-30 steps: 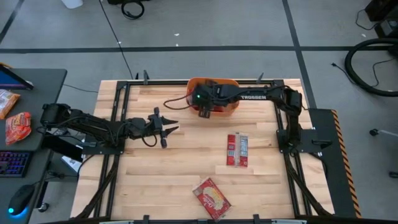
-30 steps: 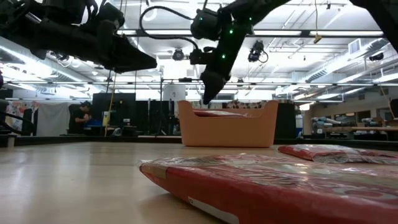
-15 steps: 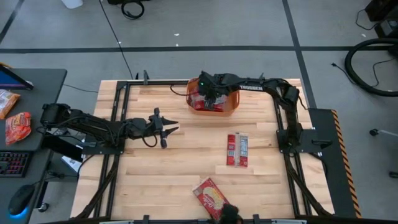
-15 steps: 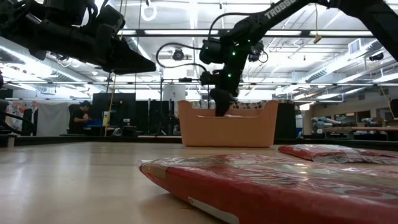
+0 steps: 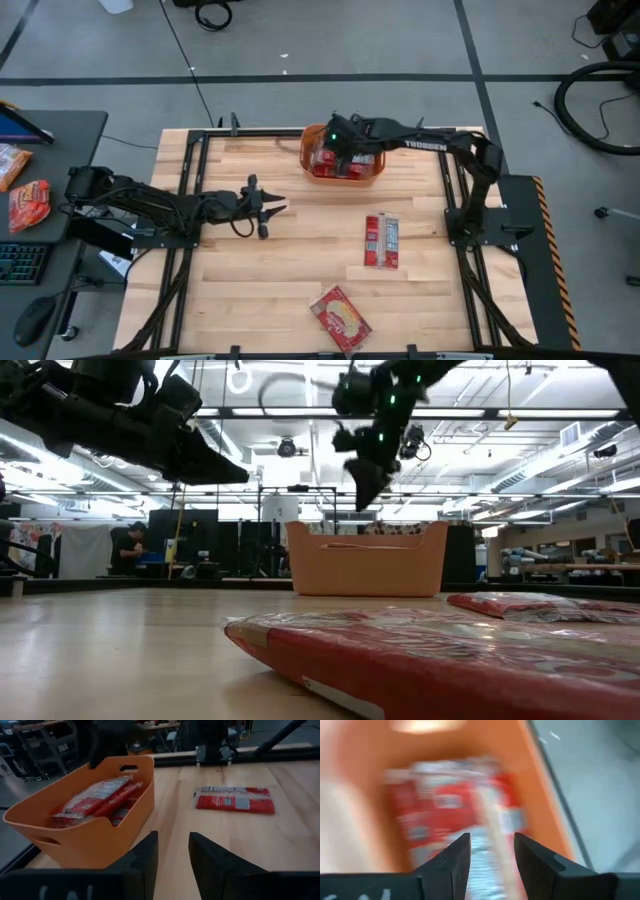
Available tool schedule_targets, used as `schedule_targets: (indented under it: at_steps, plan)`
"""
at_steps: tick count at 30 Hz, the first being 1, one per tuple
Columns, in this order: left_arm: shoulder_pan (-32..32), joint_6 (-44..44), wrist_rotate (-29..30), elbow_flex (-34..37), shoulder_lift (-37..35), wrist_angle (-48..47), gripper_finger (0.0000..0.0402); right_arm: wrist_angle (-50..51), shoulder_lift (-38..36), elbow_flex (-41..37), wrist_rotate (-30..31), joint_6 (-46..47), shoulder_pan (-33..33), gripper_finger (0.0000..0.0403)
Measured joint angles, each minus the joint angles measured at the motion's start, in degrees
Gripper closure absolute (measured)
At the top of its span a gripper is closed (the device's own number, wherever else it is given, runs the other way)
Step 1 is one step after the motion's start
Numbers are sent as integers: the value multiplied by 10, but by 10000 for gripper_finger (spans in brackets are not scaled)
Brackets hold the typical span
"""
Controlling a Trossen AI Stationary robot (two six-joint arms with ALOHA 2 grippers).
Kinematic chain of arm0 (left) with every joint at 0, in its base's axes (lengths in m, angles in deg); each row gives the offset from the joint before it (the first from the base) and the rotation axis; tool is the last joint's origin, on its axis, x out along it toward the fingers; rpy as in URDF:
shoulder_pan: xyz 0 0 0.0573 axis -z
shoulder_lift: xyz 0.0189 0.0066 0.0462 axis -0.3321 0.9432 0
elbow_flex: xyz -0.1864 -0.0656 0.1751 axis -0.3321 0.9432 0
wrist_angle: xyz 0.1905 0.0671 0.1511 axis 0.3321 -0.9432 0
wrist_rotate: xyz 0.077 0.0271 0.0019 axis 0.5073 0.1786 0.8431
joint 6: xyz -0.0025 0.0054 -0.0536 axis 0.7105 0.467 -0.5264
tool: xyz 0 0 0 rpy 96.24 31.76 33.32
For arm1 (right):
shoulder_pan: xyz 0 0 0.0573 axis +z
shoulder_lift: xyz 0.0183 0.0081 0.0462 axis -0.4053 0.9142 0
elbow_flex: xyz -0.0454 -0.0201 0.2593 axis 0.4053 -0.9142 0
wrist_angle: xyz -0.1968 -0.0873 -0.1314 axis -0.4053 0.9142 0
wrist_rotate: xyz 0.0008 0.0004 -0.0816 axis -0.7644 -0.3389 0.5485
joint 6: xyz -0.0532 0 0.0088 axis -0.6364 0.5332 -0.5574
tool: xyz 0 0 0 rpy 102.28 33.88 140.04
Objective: Sort popcorn bags into baskets
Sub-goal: Put the red popcorn bag into the orange bin
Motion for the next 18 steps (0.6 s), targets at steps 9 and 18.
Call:
schedule_targets:
  at_steps: [9,18]
  plan:
    - [30,-7,-16,0,0,-53,288,-24,-9,-40,-169,-29,186,246]
    - [61,-15,-16,-3,0,-58,288,-195,-7,-166,-199,8,349,246]
